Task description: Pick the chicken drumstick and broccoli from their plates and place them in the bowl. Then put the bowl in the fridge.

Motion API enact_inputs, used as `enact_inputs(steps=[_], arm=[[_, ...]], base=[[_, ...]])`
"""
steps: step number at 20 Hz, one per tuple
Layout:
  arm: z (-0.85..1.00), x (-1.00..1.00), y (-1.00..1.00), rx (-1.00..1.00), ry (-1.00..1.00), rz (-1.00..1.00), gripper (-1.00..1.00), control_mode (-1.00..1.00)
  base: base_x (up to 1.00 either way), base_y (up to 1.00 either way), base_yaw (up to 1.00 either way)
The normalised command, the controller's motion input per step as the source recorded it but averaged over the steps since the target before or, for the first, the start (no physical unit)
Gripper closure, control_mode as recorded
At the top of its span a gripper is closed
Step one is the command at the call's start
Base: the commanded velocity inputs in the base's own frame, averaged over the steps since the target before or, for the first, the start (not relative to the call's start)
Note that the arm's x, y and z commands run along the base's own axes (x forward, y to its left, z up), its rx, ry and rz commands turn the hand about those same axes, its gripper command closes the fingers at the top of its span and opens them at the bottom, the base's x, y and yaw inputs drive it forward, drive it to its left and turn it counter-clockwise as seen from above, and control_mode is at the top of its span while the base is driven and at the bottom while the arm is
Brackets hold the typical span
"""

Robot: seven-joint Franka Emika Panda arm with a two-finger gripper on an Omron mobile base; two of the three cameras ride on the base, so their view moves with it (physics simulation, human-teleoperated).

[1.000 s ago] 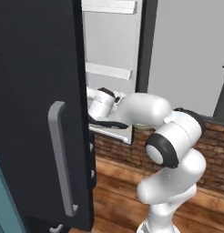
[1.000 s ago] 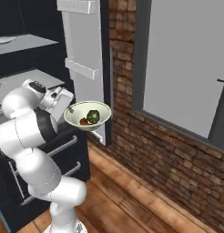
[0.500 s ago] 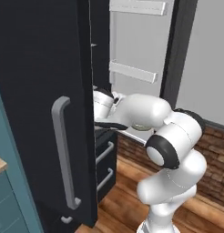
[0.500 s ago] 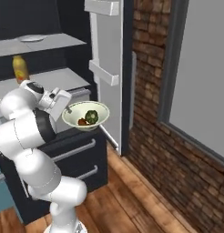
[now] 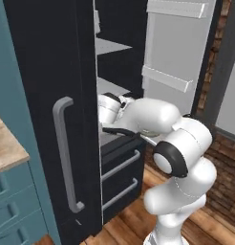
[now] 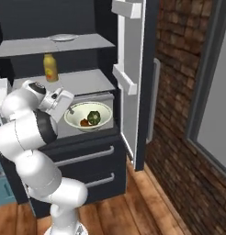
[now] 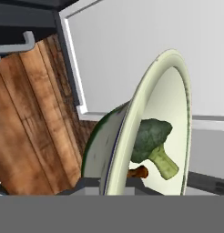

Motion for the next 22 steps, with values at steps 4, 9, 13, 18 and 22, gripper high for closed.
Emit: enact_inputs(steps=[4,9,13,18,22], arm=[[0.00,0.00,0.00,0.00,0.00,0.00,1.00,1.00],[0.00,0.00,0.00,0.00,0.00,0.00,1.00,1.00],[0.00,0.00,0.00,0.00,0.00,0.00,1.00,1.00],[0.00,0.00,0.00,0.00,0.00,0.00,1.00,1.00],[0.00,0.00,0.00,0.00,0.00,0.00,1.00,1.00]], base=[[0.28,-0.32,0.41],[0.27,-0.33,0.41],[0.26,-0.36,0.38],[0.26,-0.40,0.32],[0.26,-0.44,0.28]])
